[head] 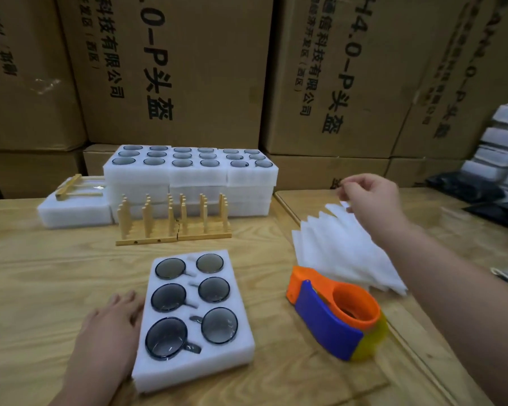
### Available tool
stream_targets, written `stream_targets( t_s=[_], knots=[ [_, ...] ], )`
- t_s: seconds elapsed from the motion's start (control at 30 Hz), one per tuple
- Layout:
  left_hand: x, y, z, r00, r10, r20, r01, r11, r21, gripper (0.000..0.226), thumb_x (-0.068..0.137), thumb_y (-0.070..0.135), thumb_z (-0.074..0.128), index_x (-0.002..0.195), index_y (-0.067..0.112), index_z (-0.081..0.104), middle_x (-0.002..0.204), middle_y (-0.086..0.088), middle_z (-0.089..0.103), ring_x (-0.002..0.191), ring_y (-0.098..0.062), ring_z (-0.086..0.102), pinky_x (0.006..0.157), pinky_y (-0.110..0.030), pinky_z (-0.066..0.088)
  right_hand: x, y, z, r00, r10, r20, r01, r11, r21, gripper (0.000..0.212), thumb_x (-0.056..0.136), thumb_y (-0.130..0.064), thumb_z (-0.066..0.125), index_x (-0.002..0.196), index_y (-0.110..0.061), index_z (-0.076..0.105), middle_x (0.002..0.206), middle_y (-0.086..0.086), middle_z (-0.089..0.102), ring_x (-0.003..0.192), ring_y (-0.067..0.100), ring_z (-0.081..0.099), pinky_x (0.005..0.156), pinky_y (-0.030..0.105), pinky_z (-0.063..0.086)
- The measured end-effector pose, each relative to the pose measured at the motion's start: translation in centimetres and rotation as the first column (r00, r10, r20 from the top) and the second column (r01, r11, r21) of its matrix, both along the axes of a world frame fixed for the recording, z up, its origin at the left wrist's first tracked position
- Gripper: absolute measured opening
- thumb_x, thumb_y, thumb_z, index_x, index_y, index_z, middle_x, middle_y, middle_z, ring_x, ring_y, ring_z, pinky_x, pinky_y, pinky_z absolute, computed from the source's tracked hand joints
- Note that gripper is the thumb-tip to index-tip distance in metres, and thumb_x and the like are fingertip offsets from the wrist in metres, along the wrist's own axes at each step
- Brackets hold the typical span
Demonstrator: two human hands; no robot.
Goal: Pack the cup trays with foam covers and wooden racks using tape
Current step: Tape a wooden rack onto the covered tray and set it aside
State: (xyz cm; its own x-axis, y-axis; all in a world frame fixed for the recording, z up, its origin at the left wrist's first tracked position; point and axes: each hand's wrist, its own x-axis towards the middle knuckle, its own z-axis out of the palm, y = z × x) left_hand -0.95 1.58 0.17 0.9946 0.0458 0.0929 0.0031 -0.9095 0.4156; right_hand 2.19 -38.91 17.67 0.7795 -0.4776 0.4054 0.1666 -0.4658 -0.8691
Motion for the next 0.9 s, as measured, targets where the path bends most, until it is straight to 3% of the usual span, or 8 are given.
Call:
stream_targets(
  t_s=[0.13,0.23,0.33,0.47,0.63,0.73,0.83,0.9],
  knots=[
    [0.2,0.1,-0.3,1.000,0.004,0.002,-0.004,1.000,-0.009,0.041,0.104,0.030,0.046,0.143,0.039,0.049,0.163,0.011,0.028,0.153,-0.014,0.022,0.120,-0.035,0.023,1.1,-10.0,-2.0,0.911,-0.324,-0.256,0.288,0.942,-0.171,0.038,0.094,-0.025,0.054,0.130,-0.013,0.063,0.110,0.006,0.065,0.098,0.029,0.058,0.082,0.037,0.045],
    [0.5,0.1,-0.5,1.000,0.019,-0.009,-0.019,1.000,-0.017,0.039,0.103,0.031,0.048,0.140,0.040,0.052,0.163,0.011,0.029,0.153,-0.013,0.022,0.119,-0.036,0.022,0.7,-13.4,-5.1,0.770,-0.322,-0.551,0.265,0.947,-0.183,0.066,0.098,-0.041,0.059,0.151,-0.008,0.041,0.149,0.018,0.047,0.130,0.039,0.049,0.100,0.048,0.043],
    [0.5,0.1,-0.5,1.000,0.030,-0.007,-0.030,0.999,-0.022,0.038,0.103,0.032,0.047,0.140,0.041,0.051,0.162,0.012,0.030,0.153,-0.012,0.022,0.120,-0.035,0.021,0.2,-14.1,-7.9,0.707,-0.284,-0.648,0.179,0.958,-0.225,0.084,0.093,-0.056,0.062,0.155,-0.006,0.033,0.161,0.015,0.033,0.143,0.038,0.038,0.111,0.048,0.036],
    [0.4,0.0,-0.4,0.999,0.033,0.003,-0.033,0.999,-0.020,0.038,0.103,0.029,0.047,0.138,0.041,0.054,0.161,0.013,0.033,0.152,-0.012,0.023,0.120,-0.036,0.022,0.3,-14.6,-9.1,0.716,-0.302,-0.630,0.113,0.940,-0.323,0.074,0.094,-0.056,0.060,0.147,-0.006,0.047,0.155,0.014,0.044,0.139,0.035,0.044,0.111,0.043,0.037],
    [0.3,-0.1,-0.4,0.999,0.041,0.004,-0.041,0.999,-0.005,0.039,0.102,0.032,0.047,0.140,0.044,0.051,0.162,0.014,0.032,0.152,-0.011,0.023,0.120,-0.035,0.022,-0.2,-15.7,-9.2,0.703,-0.379,-0.602,0.093,0.888,-0.450,0.052,0.099,-0.026,0.059,0.146,-0.007,0.050,0.143,0.017,0.056,0.126,0.036,0.054,0.101,0.039,0.044],
    [0.4,0.0,-0.5,0.999,0.042,0.007,-0.042,0.999,-0.017,0.039,0.102,0.031,0.047,0.140,0.043,0.052,0.161,0.012,0.033,0.152,-0.012,0.024,0.120,-0.035,0.022,-0.7,-16.1,-9.5,0.702,-0.389,-0.596,0.086,0.877,-0.472,0.053,0.096,-0.022,0.060,0.147,-0.007,0.049,0.136,0.018,0.060,0.114,0.035,0.059,0.090,0.037,0.048],
    [0.3,0.0,-0.6,0.999,0.049,0.007,-0.048,0.999,-0.021,0.039,0.102,0.032,0.048,0.140,0.042,0.052,0.161,0.012,0.034,0.152,-0.012,0.025,0.121,-0.035,0.020,-1.0,-16.0,-9.3,0.712,-0.390,-0.584,0.087,0.874,-0.477,0.063,0.091,-0.014,0.063,0.150,-0.009,0.043,0.105,0.012,0.064,0.089,0.027,0.057,0.072,0.034,0.045],
    [0.3,0.1,-0.7,0.999,0.047,0.006,-0.047,0.999,-0.019,0.040,0.103,0.032,0.049,0.141,0.041,0.052,0.161,0.012,0.034,0.152,-0.012,0.024,0.121,-0.035,0.020,-1.0,-16.0,-9.1,0.719,-0.416,-0.557,0.102,0.855,-0.508,0.068,0.088,-0.008,0.065,0.151,-0.008,0.040,0.100,0.012,0.063,0.085,0.027,0.055,0.068,0.034,0.043]
  ],
)
